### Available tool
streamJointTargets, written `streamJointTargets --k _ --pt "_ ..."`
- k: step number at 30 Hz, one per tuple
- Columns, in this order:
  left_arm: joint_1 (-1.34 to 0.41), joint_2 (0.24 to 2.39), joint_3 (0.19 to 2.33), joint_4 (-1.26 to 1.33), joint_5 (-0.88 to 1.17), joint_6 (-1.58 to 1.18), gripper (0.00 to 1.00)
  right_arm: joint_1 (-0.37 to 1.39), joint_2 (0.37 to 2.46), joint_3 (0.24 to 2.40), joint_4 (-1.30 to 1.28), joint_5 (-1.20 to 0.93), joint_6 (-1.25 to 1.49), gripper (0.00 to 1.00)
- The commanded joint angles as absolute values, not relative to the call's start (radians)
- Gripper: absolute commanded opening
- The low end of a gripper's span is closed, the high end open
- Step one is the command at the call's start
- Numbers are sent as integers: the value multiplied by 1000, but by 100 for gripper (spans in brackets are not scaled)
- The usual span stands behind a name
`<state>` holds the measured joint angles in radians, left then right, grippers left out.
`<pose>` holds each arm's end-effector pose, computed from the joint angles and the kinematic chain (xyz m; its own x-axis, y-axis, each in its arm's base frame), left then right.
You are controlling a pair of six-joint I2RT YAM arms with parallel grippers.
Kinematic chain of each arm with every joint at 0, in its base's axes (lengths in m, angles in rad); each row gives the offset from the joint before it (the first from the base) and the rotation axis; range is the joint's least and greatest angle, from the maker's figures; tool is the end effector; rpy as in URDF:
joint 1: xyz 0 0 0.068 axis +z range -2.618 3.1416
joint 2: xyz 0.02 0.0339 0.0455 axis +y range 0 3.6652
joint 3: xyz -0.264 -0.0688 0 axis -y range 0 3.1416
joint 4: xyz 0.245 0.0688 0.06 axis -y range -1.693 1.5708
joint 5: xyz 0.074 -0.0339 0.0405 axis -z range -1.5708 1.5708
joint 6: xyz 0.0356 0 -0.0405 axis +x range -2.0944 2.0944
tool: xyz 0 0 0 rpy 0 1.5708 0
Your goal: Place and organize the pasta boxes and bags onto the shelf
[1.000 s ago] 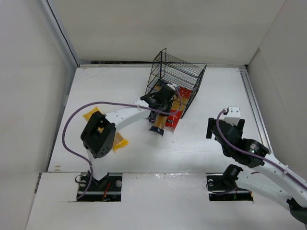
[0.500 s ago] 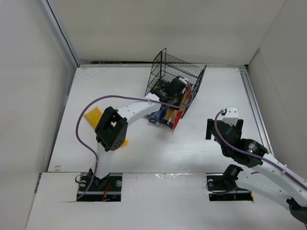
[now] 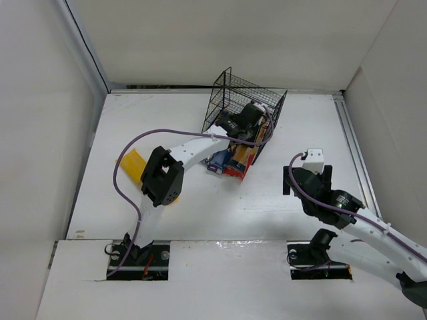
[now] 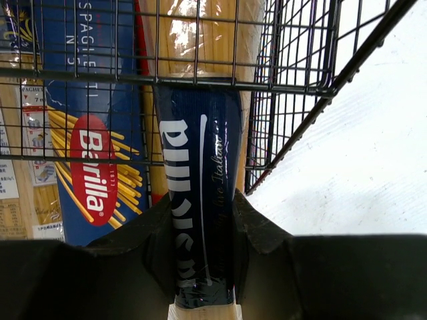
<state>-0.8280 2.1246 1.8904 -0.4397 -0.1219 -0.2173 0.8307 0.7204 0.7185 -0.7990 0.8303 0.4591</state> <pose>0.3390 -0.3628 0.2713 -0.5559 0.2890 -0.7794 0.5602 0.8230 -0.0944 0.1104 0.0819 0.2768 -0.5013 -0.1055 -0.8588 0.0786 0.9829 -0.1666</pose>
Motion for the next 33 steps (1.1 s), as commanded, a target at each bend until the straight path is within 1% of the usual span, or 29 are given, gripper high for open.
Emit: streamJointTargets --k 1,9,10,14,15,17,19,20,25,27,28,29,31,32,33 --pt "-821 2103 1971 -330 -135 -204 0 825 712 726 -758 834 449 100" --pt "-801 2135 2000 -321 -144 -213 1 825 712 726 -749 798 449 100" --pt "-801 2146 2000 -321 -144 -213 3 825 712 716 -749 798 449 100" --pt "-801 2155 2025 -333 -135 -213 32 825 692 716 -739 788 449 100" --pt "-801 2143 2005 -333 -135 -213 45 825 692 716 -739 788 449 100" --pt "-801 2115 1977 -333 -135 -213 51 825 692 716 -739 788 449 100" --pt "-801 2094 1932 -322 -135 -213 54 825 683 707 -739 778 449 100" --pt "-801 2083 1918 -313 -135 -213 57 825 683 707 -739 778 449 100" --pt "-801 2037 1899 -313 -135 -213 62 825 683 707 -739 769 449 100" --pt "-801 2005 1890 -313 -126 -213 65 825 683 707 -729 759 437 100" --pt "-801 1976 1879 -322 -126 -213 74 825 683 707 -720 759 422 100" --pt "-801 1976 1879 -322 -126 -213 76 825 683 707 -719 759 422 100" --pt "-801 1916 1847 -322 -126 -213 76 825 683 716 -709 749 399 100" --pt "-801 1890 1809 -322 -126 -213 85 825 683 716 -698 739 378 100" --pt "-801 1863 1784 -322 -141 -213 90 825 683 716 -698 739 365 100"
